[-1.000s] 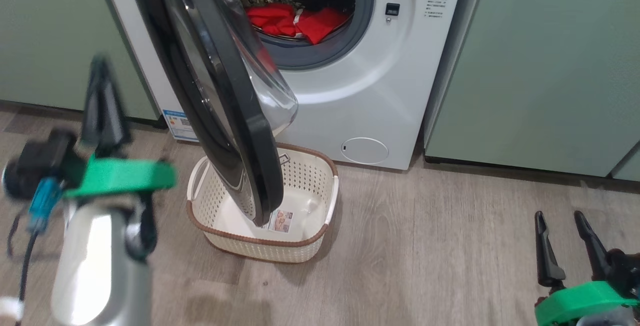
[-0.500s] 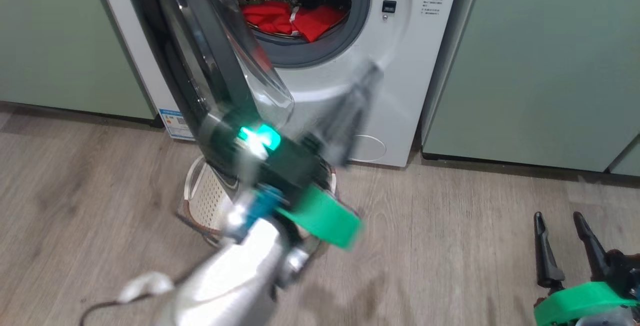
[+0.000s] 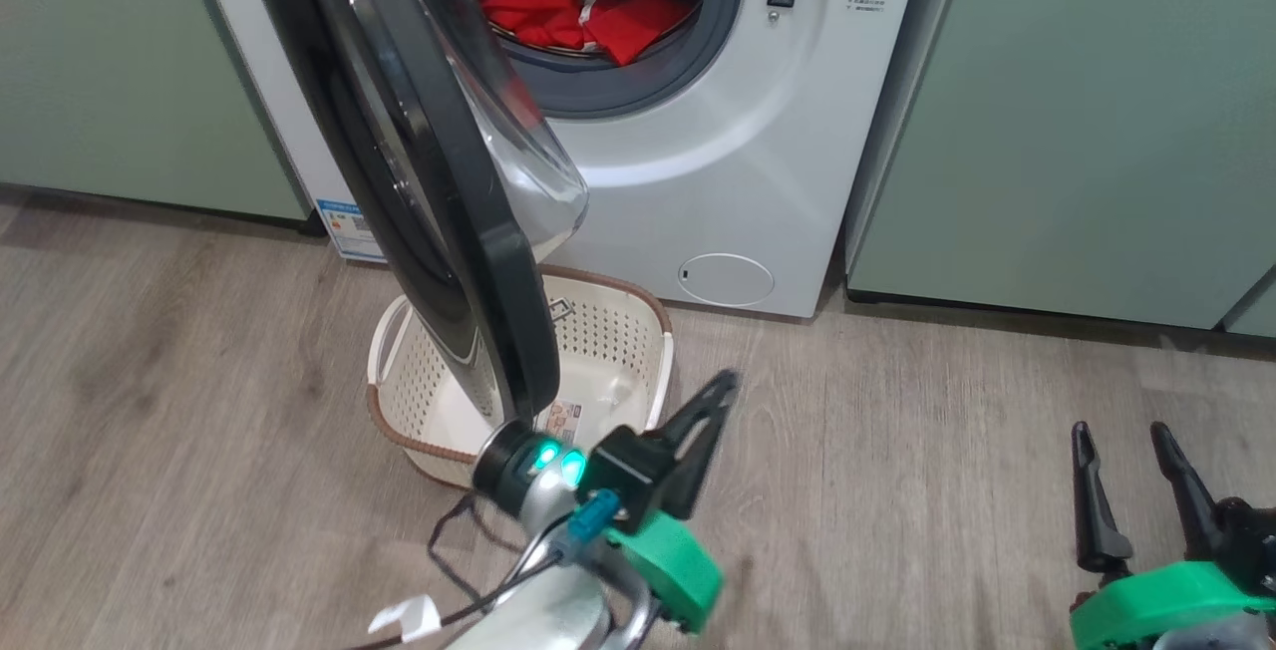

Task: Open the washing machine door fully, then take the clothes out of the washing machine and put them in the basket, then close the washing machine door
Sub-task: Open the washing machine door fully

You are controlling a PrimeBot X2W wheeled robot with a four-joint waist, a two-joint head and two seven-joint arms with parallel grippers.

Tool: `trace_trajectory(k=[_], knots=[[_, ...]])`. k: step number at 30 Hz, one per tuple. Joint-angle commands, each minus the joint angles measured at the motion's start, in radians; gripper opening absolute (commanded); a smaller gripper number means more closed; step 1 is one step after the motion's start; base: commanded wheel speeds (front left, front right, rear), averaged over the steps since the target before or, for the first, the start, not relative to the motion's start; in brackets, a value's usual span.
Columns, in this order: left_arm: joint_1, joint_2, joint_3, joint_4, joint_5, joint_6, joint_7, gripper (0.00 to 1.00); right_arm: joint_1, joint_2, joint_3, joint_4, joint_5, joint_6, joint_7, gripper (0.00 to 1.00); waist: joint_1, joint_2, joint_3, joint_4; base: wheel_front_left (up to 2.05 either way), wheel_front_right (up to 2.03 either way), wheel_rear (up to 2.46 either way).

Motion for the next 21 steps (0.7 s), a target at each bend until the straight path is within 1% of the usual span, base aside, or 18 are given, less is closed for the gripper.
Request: trace_trajectory(k=[1,6,9,13,17,21], knots=[[-0.042,0.003,0.028,-0.024,-0.009,0.007,-0.011,0.0,-0.012,-0.018,0.018,-0.032,-0.008,-0.001,-0.011,1.0,0.0,0.0,0.001,0.0,0.0,0.0,0.0],[-0.09,0.003,0.038,0.093,-0.063,0.037,-0.052,0.0,-0.018,-0.014,0.025,-0.031,-0.012,-0.001,-0.011,1.0,0.0,0.0,0.008,-0.001,0.0,0.0,0.0],[-0.123,0.003,0.065,0.136,-0.088,0.059,-0.063,0.0,-0.025,-0.015,0.03,-0.029,-0.009,-0.001,-0.011,1.0,0.0,0.0,0.012,-0.006,0.0,0.0,0.0],[-0.156,0.003,0.118,0.176,-0.093,0.079,-0.066,0.0,-0.027,-0.017,0.034,-0.026,-0.006,-0.001,-0.011,1.0,0.0,0.0,0.015,-0.009,0.0,0.0,0.0],[-0.156,0.003,0.175,0.191,-0.078,0.086,-0.067,0.0,-0.027,-0.018,0.034,-0.023,-0.004,-0.001,-0.011,1.0,0.0,0.0,0.016,-0.01,0.0,0.0,0.0],[-0.134,0.003,0.202,0.198,-0.074,0.079,-0.067,0.0,-0.023,-0.018,0.032,-0.023,-0.003,-0.001,-0.011,1.0,0.0,0.0,0.014,-0.005,0.0,0.0,0.0]])
